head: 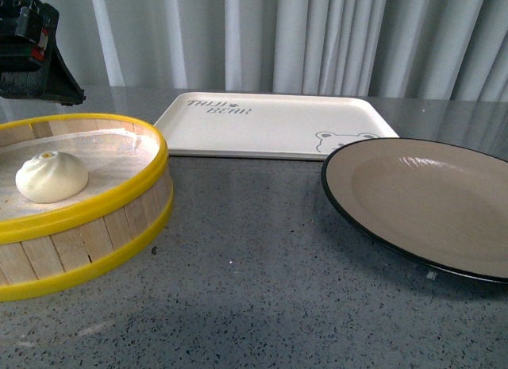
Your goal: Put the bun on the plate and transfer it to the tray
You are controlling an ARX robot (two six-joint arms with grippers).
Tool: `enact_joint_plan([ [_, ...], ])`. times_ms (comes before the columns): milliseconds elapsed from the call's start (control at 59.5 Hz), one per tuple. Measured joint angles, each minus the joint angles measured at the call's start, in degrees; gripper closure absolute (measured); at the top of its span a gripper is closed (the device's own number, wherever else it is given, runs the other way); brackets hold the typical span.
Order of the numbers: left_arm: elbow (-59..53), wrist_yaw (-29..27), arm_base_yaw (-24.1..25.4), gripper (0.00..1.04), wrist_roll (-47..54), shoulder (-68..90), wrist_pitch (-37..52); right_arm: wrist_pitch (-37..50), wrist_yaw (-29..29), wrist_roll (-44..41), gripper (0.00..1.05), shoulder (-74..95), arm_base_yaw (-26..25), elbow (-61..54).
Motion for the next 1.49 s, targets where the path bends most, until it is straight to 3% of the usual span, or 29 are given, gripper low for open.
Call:
enact_joint_plan([
  [1427, -6.6, -2.6, -2.9, 0.07, 1.5, 4.1, 5.6, 0.0, 0.0, 0.0, 0.08, 0.0, 0.0, 0.0],
  [1495, -6.6, -2.6, -2.9, 0.13, 1.7, 4.1, 5.8, 0.0, 0.0, 0.0, 0.08, 0.0, 0.0, 0.0],
])
